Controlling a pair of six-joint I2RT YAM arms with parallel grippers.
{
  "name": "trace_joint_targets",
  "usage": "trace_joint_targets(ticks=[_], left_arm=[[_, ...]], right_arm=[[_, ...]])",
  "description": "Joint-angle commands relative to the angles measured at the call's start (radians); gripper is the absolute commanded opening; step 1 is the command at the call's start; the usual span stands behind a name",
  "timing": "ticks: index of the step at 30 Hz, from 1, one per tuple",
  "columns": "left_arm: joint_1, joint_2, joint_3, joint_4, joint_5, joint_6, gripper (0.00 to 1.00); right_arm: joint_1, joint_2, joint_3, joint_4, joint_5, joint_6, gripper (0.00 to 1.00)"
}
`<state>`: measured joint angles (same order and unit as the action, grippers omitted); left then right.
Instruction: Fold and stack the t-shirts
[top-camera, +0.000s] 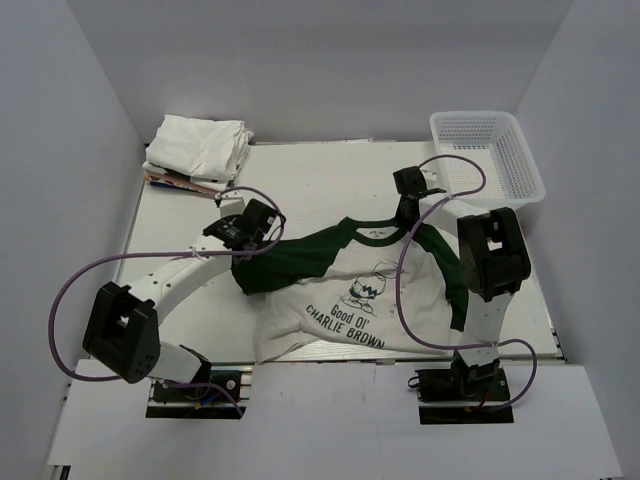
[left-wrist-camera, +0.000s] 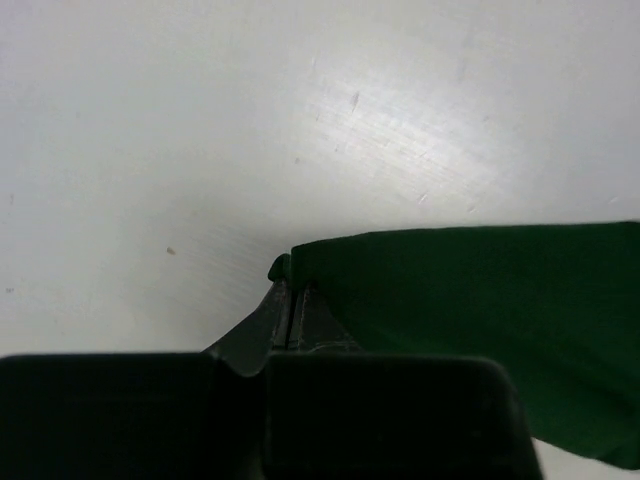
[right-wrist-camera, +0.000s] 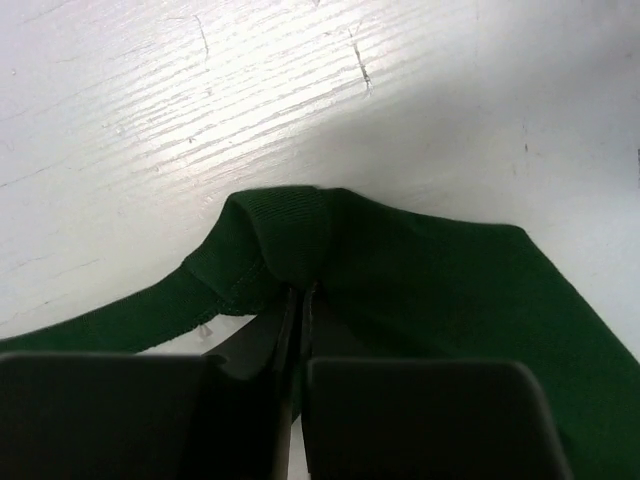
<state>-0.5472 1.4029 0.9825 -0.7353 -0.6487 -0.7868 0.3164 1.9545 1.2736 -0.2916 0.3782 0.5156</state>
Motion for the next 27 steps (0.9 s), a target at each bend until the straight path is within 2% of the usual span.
trace_joint_targets(ticks=[1,3,4,7,11,12,15,16,17,21,27], left_arm=[[0.004,-0.027,0.111,-0.009,-0.093,-0.009,0.00],[0.004,-0.051,0.180,-0.028,-0.132,-0.006,0.00],[0.004,-0.065,0.202,-0.029,-0.141,-0.006,0.00],[-0.008,-0.131,0.257,0.043,-0.152,0.069,0.00],[-0.008,-0.309,0.240,0.184,-0.123,0.148,0.00],[-0.008,-0.394,0.216,0.210,-0.103,0.164,0.00],[-0.008,-0.551,0.194,0.301,-0.007,0.231,0.00],[-0.008,-0.583,0.194,0.310,0.007,0.253,0.00],[-0.008,-0.613,0.212,0.319,0.021,0.253,0.00],[-0.008,-0.731,0.280,0.378,0.191,0.330,0.00],[0.003,-0.821,0.419,0.439,0.389,0.373,0.00]], right_arm=[[0.007,-0.029,0.009,0.009,0.019,0.001,0.00],[0.013,-0.101,-0.011,0.028,0.044,-0.024,0.00],[0.015,-0.190,-0.011,0.034,0.062,-0.051,0.00],[0.029,-0.268,0.010,-0.012,0.145,-0.066,0.00],[0.044,-0.582,-0.069,0.014,0.211,-0.100,0.00],[0.047,-0.620,-0.080,0.014,0.228,-0.112,0.00],[0.053,-0.875,-0.115,0.019,0.231,-0.143,0.00],[0.058,-0.910,-0.109,0.009,0.225,-0.149,0.00],[0.059,-1.010,-0.102,0.003,0.214,-0.170,0.00],[0.062,-1.147,0.005,-0.055,0.127,-0.210,0.00],[0.053,-1.253,0.252,-0.115,-0.077,-0.307,0.00]])
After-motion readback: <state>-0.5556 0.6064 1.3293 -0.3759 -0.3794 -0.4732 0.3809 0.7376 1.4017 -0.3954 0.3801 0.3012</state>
